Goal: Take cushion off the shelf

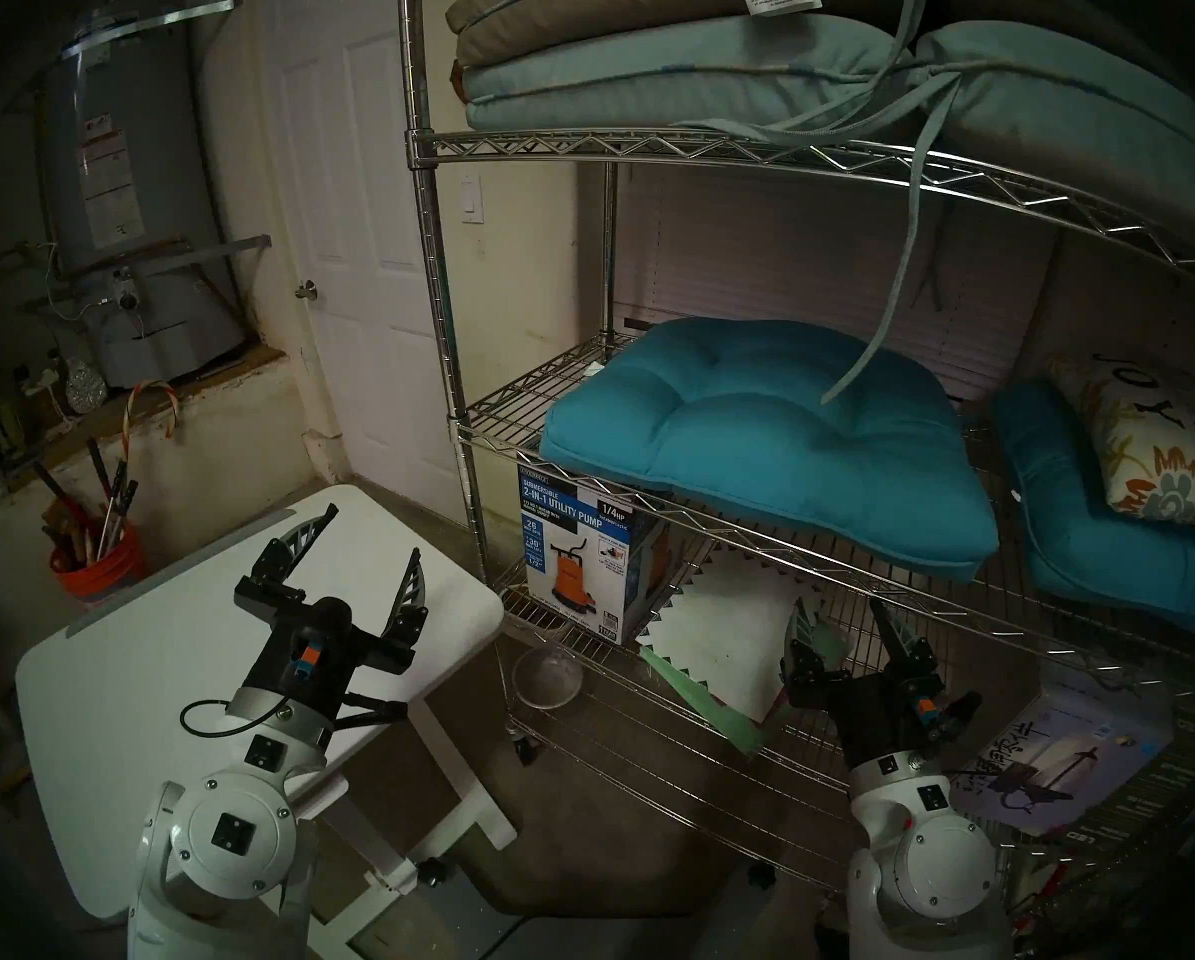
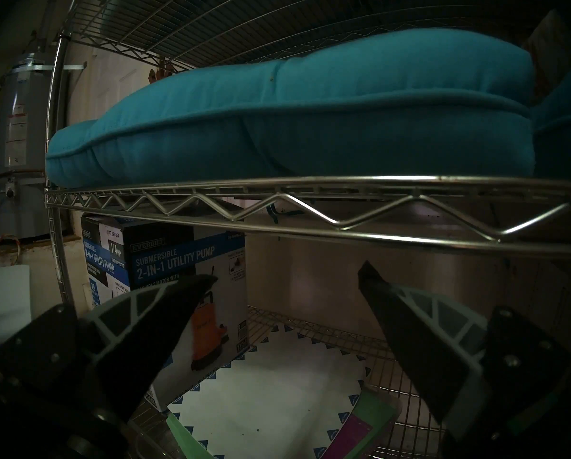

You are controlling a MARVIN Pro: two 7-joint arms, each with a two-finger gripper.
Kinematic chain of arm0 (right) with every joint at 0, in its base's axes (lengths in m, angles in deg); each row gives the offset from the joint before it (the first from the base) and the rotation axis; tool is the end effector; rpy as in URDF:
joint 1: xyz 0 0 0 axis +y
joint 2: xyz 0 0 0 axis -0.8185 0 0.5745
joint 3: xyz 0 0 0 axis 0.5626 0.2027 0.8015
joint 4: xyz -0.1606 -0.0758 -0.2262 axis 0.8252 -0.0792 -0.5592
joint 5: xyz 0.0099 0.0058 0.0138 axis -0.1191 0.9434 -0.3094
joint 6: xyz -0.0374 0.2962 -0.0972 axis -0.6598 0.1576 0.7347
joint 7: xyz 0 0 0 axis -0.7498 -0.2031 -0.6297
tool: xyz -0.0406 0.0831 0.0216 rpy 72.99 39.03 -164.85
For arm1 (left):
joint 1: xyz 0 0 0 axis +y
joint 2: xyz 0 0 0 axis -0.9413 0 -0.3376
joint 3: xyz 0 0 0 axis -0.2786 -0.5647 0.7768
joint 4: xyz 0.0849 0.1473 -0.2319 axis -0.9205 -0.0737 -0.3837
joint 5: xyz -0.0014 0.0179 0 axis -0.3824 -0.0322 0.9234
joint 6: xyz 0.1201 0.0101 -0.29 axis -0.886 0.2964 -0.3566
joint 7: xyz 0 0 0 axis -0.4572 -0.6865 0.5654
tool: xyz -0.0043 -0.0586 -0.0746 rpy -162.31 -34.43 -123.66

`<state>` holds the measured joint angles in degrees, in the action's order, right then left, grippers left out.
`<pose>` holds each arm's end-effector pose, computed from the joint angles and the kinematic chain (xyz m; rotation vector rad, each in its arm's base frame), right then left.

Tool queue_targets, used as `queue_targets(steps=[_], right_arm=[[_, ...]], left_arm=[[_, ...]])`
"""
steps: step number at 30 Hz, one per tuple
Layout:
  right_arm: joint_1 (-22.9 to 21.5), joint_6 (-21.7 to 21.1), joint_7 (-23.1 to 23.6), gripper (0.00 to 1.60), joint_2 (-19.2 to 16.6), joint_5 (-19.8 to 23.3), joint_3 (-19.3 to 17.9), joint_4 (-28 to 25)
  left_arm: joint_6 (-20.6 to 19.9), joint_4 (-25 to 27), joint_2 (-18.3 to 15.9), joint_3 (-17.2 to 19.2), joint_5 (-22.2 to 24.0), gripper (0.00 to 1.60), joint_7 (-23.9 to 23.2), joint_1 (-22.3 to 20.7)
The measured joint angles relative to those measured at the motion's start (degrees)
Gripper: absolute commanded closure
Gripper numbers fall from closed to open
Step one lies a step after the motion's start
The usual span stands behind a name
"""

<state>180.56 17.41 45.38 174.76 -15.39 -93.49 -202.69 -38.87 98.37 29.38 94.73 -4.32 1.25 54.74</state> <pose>0.2479 -0.0268 -0.2856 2.0919 0.0099 2.3081 0.2570 0.0448 -0.2104 -1.6916 0.6631 -2.0297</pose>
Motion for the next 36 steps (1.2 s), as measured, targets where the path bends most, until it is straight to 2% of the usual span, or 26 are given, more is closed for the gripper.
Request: queue_targets(steps=[14, 23, 36], right_arm=[[0.0, 0.0, 0.0, 0.0, 0.0, 0.0, 0.0, 0.0], [0.0, 0.0, 0.0, 0.0, 0.0, 0.0, 0.0, 0.0], [0.0, 0.0, 0.0, 0.0, 0.0, 0.0, 0.0, 0.0]], left_arm=[[-3.3, -5.2, -4.9, -3.3, -14.1, 0.0, 0.2, -8.4], [-4.8, -7.0, -7.4, -6.8, -19.7, 0.0, -1.3, -14.1], [-7.0, -7.5, -8.3, -13.1, -26.1, 0.0, -4.5, -21.0]])
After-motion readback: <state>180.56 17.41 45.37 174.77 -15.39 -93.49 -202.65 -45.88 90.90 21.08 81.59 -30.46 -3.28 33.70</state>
